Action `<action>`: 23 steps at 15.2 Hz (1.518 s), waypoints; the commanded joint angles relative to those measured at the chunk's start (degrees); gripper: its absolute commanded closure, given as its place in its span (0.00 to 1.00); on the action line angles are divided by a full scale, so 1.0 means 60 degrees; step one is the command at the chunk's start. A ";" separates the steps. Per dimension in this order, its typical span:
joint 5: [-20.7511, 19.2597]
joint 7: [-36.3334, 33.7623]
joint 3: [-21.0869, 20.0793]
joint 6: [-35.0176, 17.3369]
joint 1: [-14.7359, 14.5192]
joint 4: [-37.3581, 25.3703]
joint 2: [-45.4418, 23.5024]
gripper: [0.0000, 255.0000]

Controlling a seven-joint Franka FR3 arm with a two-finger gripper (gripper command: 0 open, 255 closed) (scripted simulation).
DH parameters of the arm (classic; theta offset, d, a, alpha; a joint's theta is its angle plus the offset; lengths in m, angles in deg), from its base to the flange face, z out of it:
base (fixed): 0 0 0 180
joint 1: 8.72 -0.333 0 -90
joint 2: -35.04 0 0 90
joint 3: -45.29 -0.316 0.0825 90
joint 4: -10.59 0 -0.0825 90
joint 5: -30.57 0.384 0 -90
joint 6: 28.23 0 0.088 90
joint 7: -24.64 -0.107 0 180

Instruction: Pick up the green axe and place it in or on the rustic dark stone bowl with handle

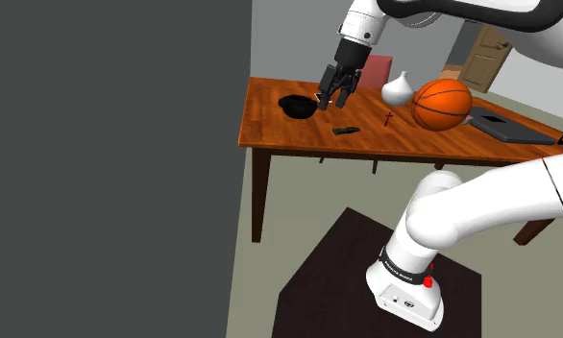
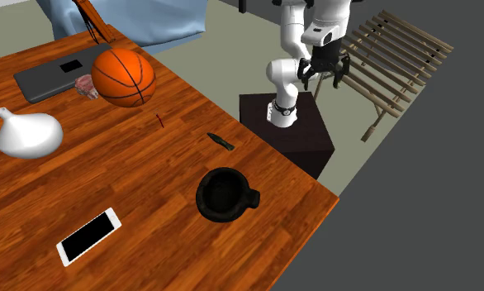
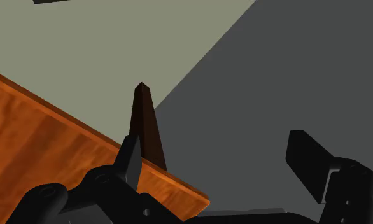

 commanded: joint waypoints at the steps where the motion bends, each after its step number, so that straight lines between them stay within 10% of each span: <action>1: 0.0000 0.0000 0.0000 0.0000 0.0000 0.0000 0.0000 0.00; 23: -0.3714 1.0156 0.5949 -0.2373 -0.1289 0.0391 -0.1705 0.00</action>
